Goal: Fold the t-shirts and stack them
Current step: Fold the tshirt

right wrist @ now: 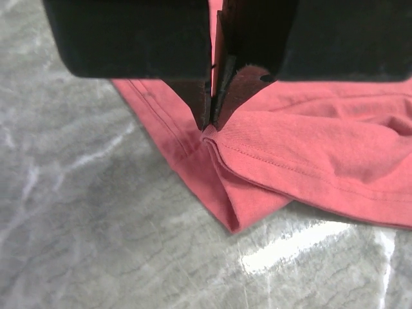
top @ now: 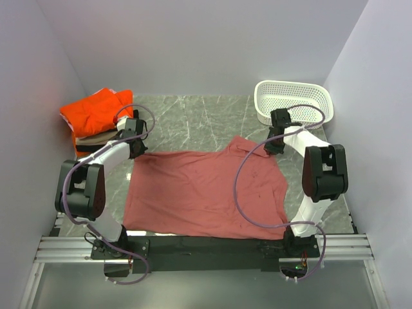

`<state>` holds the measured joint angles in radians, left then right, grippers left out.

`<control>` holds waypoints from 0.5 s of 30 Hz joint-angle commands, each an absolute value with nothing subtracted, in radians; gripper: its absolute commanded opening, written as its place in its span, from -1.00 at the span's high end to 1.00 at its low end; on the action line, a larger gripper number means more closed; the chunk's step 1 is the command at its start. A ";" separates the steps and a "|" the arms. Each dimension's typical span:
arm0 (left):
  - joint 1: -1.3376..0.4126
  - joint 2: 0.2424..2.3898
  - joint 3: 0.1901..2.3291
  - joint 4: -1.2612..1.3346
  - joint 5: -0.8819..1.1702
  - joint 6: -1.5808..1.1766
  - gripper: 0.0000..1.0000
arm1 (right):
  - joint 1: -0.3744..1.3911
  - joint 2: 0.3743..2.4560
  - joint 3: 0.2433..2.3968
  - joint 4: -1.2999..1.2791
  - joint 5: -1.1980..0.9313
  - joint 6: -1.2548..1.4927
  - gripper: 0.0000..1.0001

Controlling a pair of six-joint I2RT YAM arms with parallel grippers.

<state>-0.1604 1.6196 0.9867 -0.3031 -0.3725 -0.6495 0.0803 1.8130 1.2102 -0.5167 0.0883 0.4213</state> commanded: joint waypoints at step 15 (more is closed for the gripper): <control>-0.166 1.388 0.818 -0.250 -0.454 -0.727 0.99 | 0.074 1.309 1.017 -0.652 0.192 0.403 1.00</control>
